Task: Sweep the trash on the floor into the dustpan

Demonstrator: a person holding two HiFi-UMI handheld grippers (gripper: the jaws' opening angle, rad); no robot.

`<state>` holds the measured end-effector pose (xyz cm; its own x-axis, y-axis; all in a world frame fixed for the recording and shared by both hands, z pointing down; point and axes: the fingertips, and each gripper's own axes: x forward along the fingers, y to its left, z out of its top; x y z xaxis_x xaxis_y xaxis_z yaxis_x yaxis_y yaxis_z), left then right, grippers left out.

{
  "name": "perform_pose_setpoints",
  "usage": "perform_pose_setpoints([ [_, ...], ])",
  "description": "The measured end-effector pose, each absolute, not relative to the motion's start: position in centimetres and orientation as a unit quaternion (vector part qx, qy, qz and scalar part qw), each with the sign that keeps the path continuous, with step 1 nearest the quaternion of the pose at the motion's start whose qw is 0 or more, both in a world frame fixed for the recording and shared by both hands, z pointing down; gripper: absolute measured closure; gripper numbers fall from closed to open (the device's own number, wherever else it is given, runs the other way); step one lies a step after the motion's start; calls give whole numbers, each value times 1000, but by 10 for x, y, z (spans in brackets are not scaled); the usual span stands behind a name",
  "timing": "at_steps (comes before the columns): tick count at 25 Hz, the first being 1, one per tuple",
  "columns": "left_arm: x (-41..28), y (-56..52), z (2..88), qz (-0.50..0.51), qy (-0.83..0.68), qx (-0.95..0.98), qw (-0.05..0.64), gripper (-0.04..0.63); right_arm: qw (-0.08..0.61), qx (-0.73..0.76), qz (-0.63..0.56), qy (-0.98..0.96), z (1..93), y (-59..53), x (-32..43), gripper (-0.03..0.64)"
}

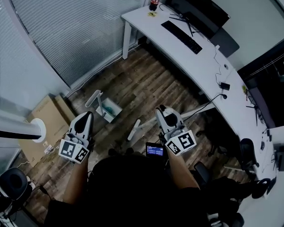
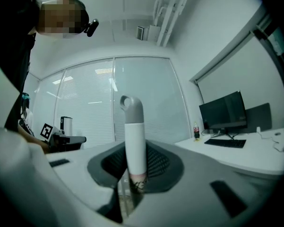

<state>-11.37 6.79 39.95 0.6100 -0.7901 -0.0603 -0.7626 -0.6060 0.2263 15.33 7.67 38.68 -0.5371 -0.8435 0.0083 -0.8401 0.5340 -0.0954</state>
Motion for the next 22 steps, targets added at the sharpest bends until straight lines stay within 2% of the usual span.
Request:
perform_pose_setpoints([
  [10,-81,82,409,-47,-431,895,105,600,21,-468,-54,882,401,79,170,540],
  [17,-53,100,389,-81,-412,901,104,601,26,-482,-65,874,415,88,202,540],
  [22,-47,102,400,-66,-411,904,102,600,24,-478,-71,875,425,90,209,538],
])
